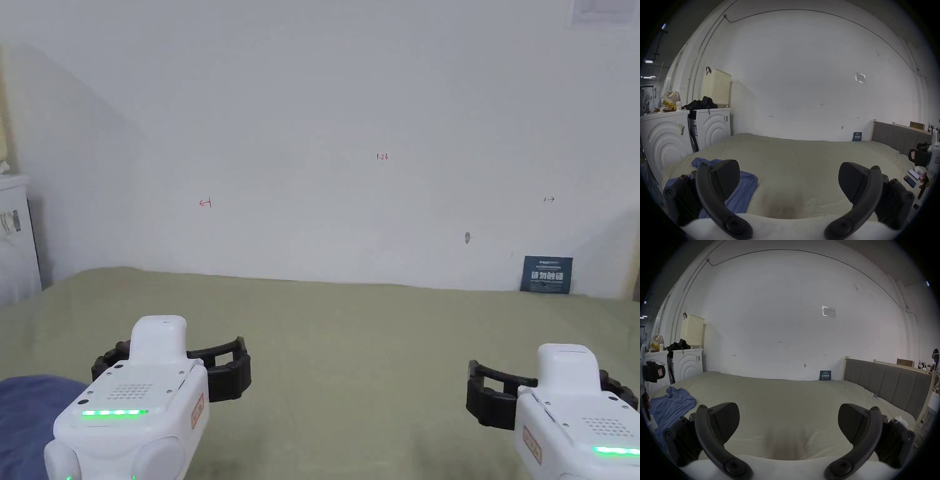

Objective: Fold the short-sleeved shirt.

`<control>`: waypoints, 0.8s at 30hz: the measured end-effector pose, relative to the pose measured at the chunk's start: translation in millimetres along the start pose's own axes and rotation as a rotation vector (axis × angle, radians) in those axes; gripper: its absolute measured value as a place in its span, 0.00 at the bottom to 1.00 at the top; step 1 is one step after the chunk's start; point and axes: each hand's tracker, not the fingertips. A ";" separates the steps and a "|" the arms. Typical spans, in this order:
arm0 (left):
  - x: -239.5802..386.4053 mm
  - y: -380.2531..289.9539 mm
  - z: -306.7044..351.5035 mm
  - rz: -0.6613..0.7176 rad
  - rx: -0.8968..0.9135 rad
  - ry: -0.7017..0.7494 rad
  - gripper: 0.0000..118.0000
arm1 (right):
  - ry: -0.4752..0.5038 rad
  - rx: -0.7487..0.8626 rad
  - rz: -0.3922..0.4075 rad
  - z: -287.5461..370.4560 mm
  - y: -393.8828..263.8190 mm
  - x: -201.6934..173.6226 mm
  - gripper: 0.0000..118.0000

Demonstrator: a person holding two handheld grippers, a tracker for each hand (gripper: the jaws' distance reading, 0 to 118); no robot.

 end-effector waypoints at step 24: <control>2.9 1.4 3.7 0.009 0.001 -0.054 1.00 | 0.040 0.020 -0.032 2.5 1.4 2.4 1.00</control>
